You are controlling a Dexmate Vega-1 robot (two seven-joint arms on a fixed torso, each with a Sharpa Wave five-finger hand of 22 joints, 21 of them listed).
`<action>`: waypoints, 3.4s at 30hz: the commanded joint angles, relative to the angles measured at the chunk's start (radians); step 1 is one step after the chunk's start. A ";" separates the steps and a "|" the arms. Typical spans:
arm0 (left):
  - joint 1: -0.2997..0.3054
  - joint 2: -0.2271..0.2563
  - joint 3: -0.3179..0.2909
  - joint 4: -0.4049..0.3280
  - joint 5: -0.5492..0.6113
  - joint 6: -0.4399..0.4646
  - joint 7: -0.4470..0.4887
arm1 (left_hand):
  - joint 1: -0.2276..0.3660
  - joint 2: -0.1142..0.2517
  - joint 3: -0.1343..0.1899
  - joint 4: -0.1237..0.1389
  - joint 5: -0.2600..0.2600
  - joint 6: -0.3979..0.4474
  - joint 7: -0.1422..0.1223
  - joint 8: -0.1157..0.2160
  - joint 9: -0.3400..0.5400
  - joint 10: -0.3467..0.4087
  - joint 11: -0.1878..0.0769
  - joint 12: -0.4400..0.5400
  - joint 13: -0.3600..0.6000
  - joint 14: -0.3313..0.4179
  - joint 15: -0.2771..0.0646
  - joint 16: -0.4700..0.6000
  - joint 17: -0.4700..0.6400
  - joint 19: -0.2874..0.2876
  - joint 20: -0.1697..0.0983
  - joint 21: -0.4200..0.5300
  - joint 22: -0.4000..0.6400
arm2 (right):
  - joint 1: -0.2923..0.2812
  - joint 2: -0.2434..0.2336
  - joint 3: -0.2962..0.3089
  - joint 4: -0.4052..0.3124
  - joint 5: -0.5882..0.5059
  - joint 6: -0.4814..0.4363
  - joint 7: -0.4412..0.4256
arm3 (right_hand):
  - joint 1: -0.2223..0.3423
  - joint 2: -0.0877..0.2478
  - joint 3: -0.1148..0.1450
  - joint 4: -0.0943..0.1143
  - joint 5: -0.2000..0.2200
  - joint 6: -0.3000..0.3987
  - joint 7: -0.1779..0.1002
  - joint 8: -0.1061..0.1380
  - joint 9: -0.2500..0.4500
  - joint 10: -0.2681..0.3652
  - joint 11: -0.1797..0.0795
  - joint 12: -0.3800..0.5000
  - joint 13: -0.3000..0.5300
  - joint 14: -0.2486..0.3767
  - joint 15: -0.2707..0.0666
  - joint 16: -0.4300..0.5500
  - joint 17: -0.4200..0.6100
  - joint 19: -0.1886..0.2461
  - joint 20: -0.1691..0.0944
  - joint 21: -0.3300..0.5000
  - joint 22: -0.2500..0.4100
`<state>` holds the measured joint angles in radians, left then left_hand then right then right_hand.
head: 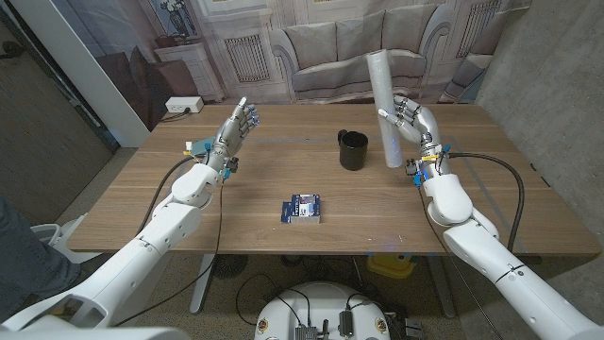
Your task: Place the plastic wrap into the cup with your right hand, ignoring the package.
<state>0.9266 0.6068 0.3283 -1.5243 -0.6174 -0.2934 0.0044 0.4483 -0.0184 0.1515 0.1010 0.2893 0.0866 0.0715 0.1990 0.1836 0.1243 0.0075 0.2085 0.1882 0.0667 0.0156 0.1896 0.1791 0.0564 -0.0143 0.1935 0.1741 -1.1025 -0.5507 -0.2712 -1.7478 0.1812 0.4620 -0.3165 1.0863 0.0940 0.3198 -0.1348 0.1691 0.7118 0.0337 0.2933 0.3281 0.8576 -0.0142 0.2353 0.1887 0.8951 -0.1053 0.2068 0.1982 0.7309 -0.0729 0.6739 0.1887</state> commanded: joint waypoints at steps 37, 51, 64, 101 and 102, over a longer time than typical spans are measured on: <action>0.033 0.029 -0.016 -0.061 0.017 0.029 0.043 | 0.009 0.008 -0.012 0.000 -0.005 0.006 0.002 -0.002 0.004 0.002 0.002 -0.004 0.005 0.006 0.003 -0.001 0.004 -0.001 0.001 0.004 0.004 | 0.308 0.171 -0.130 0.373 0.079 0.194 0.137 | 0.053 0.063 0.038 0.023 0.004 0.247 -0.157 -0.013 0.020 0.109 -0.111 -0.011 0.004 0.011 -0.124 0.001 0.003 -0.014 -0.140 0.016 0.002; 0.042 0.035 -0.022 -0.077 0.020 0.034 0.055 | 0.010 0.010 -0.015 0.000 -0.006 0.006 0.002 -0.002 0.004 0.003 0.005 -0.004 0.005 0.006 0.004 -0.001 0.004 -0.001 0.002 0.005 0.004 | 0.376 0.205 -0.161 0.455 0.105 0.215 0.181 | 0.053 0.065 0.038 0.022 0.004 0.247 -0.157 -0.018 0.020 0.110 -0.110 -0.012 0.005 0.008 -0.125 0.000 0.003 -0.021 -0.140 0.018 0.002; 0.066 0.048 -0.036 -0.111 0.029 0.044 0.083 | 0.011 0.011 -0.018 0.000 -0.006 0.007 0.002 -0.002 0.004 0.004 0.005 -0.004 0.005 0.005 0.003 -0.001 0.004 -0.002 0.001 0.004 0.004 | 0.425 0.244 -0.179 0.551 0.132 0.263 0.219 | 0.052 0.065 0.038 0.021 0.005 0.246 -0.159 -0.024 0.023 0.108 -0.120 -0.013 0.006 0.003 -0.124 0.000 0.004 -0.028 -0.139 0.021 0.002; 0.061 0.052 -0.038 -0.102 0.023 0.059 0.073 | 0.014 0.014 -0.027 0.000 -0.007 0.008 0.002 -0.002 0.004 0.002 0.000 -0.004 0.005 0.006 0.005 -0.001 0.004 -0.003 0.001 0.004 0.004 | 0.509 0.338 -0.197 0.842 0.166 0.404 0.257 | 0.050 0.064 0.037 0.018 0.006 0.253 -0.165 -0.036 0.023 0.103 -0.126 -0.015 0.007 -0.024 -0.126 -0.007 0.003 -0.055 -0.138 0.023 0.001; 0.059 0.050 -0.037 -0.099 0.023 0.057 0.072 | 0.014 0.015 -0.027 0.000 -0.007 0.008 0.002 -0.002 0.004 0.002 -0.001 -0.004 0.005 0.006 0.004 -0.001 0.004 -0.003 0.001 0.004 0.004 | 0.507 0.336 -0.197 0.836 0.164 0.400 0.252 | 0.050 0.064 0.037 0.018 0.006 0.254 -0.164 -0.036 0.023 0.102 -0.129 -0.016 0.007 -0.024 -0.126 -0.007 0.003 -0.056 -0.138 0.024 0.001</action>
<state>1.0020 0.6640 0.2829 -1.6462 -0.5893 -0.2348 0.0931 0.4601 -0.0066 0.1279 0.0997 0.2836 0.0902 0.0751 0.1990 0.1836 0.1242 0.0075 0.2085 0.1882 0.0667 0.0156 0.1896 0.1791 0.0564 -0.0143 0.1935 0.1741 -0.5962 -0.2101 -0.4634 -0.9257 0.3641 0.8703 -0.0429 1.0860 0.0942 0.3254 -0.1404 0.1703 0.7206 0.0357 0.2502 0.3488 0.8482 -0.0239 0.2195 0.1934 0.8755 -0.1129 0.1947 0.1977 0.6778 -0.0635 0.6891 0.1886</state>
